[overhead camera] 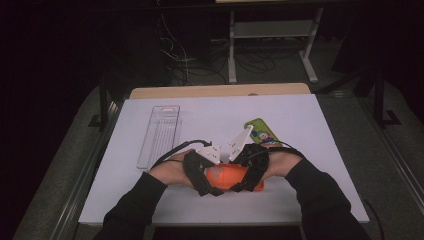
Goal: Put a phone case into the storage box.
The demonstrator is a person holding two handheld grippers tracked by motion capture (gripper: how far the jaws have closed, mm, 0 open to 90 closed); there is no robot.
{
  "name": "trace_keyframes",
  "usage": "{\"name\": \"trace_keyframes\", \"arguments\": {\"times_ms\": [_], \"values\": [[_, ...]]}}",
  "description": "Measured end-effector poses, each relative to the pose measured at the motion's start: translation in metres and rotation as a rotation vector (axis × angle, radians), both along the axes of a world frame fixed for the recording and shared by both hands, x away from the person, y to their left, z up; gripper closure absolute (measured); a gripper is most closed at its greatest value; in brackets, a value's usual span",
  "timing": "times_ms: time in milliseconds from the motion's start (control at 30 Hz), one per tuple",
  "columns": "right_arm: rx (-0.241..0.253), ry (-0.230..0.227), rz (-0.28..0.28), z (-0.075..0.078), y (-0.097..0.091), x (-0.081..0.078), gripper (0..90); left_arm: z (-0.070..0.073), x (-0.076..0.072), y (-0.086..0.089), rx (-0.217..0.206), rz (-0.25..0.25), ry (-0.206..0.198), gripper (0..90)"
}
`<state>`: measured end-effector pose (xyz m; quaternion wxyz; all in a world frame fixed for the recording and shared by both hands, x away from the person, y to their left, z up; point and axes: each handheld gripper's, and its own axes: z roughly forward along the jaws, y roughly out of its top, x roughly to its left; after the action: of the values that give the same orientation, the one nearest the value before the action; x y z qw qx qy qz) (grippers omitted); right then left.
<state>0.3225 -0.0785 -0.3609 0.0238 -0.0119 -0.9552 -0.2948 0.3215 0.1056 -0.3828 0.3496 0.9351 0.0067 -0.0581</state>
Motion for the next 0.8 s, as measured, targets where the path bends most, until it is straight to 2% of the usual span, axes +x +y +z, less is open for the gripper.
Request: {"name": "trace_keyframes", "arguments": {"times_ms": [133, 300, 467, 567, 633, 667, 800], "values": [[-0.003, 0.002, 0.002, 0.000, 0.000, 0.000, 14.9, 0.000, 0.001, 0.001, -0.009, 0.007, 0.007, 13.7], [-0.003, 0.000, 0.003, 0.000, 0.000, 0.000, 14.9, 0.000, 0.001, 0.001, -0.010, 0.002, 0.006, 14.7], [-0.006, 0.018, 0.002, -0.001, 0.000, -0.001, 14.6, -0.001, 0.002, 0.001, -0.010, -0.011, 0.023, 16.1], [0.008, 0.027, -0.001, -0.002, -0.001, 0.000, 13.8, 0.000, 0.002, 0.002, -0.005, -0.005, 0.016, 16.2], [0.017, 0.022, -0.024, -0.001, -0.004, 0.000, 12.1, 0.001, 0.003, 0.005, -0.002, 0.011, 0.009, 16.3], [0.037, 0.015, -0.043, 0.000, -0.006, 0.002, 12.2, 0.001, 0.004, 0.006, 0.003, 0.016, 0.001, 16.2], [0.092, 0.041, -0.124, 0.005, -0.020, 0.009, 8.8, 0.000, 0.006, 0.012, -0.012, 0.073, -0.011, 16.2]]}}
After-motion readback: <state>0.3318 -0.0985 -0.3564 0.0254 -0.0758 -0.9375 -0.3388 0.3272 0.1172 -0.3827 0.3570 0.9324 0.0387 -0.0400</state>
